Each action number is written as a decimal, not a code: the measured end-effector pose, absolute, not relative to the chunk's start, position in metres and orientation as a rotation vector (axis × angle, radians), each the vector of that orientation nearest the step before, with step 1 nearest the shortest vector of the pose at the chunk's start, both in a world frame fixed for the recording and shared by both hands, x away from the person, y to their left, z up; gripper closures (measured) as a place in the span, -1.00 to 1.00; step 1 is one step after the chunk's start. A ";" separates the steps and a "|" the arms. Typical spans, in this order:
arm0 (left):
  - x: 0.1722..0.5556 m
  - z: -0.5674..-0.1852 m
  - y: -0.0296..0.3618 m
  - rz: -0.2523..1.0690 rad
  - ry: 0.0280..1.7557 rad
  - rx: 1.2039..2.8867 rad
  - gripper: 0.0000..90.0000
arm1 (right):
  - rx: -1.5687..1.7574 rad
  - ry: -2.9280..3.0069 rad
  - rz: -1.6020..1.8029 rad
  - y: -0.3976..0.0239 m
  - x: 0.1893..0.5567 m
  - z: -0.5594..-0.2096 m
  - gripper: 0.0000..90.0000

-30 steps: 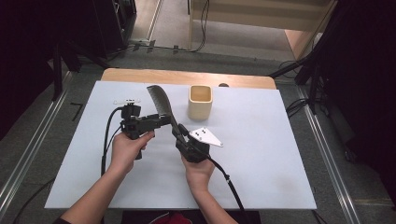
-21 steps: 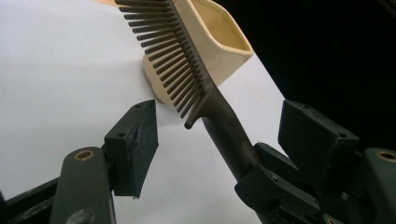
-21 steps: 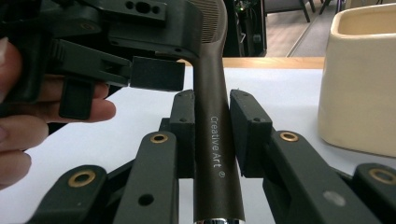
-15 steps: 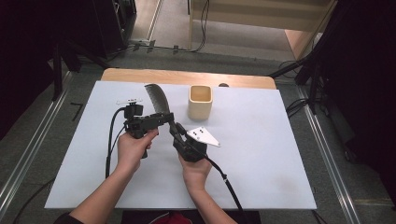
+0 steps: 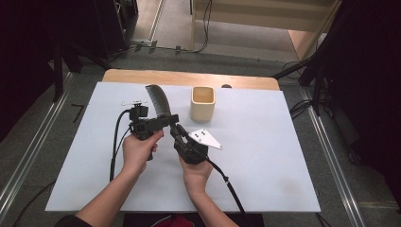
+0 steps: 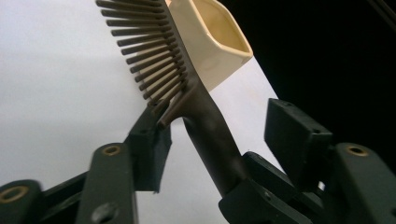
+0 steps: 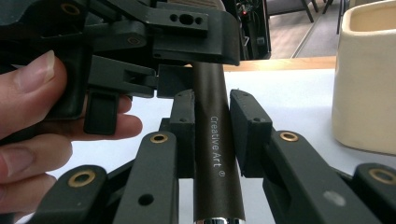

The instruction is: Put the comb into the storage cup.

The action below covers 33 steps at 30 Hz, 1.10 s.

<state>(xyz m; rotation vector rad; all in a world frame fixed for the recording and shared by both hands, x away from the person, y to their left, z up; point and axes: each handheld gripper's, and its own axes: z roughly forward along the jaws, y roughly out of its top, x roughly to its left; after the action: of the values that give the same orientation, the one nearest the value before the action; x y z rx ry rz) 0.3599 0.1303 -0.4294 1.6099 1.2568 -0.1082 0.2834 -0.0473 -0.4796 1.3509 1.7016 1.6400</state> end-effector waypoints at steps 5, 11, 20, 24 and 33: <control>0.360 -0.430 0.132 -0.103 1.272 1.597 0.12 | 1.358 1.701 1.646 -0.046 0.284 -0.482 0.56; 0.361 -0.432 0.134 -0.116 1.278 1.597 0.28 | 1.362 1.700 1.647 -0.046 0.285 -0.482 0.56; 0.364 -0.435 0.137 -0.161 1.302 1.567 0.47 | 1.363 1.700 1.651 -0.047 0.284 -0.483 0.56; 0.365 -0.437 0.139 -0.190 1.307 1.552 0.50 | 1.361 1.703 1.649 -0.047 0.284 -0.484 0.56; 0.365 -0.437 0.140 -0.223 1.310 1.527 0.55 | 1.364 1.707 1.653 -0.047 0.285 -0.484 0.56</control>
<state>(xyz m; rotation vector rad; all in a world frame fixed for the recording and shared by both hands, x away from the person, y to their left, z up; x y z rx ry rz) 0.3651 0.1402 -0.4367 1.5272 1.3101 -0.2231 0.2845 -0.0473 -0.4839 1.3639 1.7069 1.6526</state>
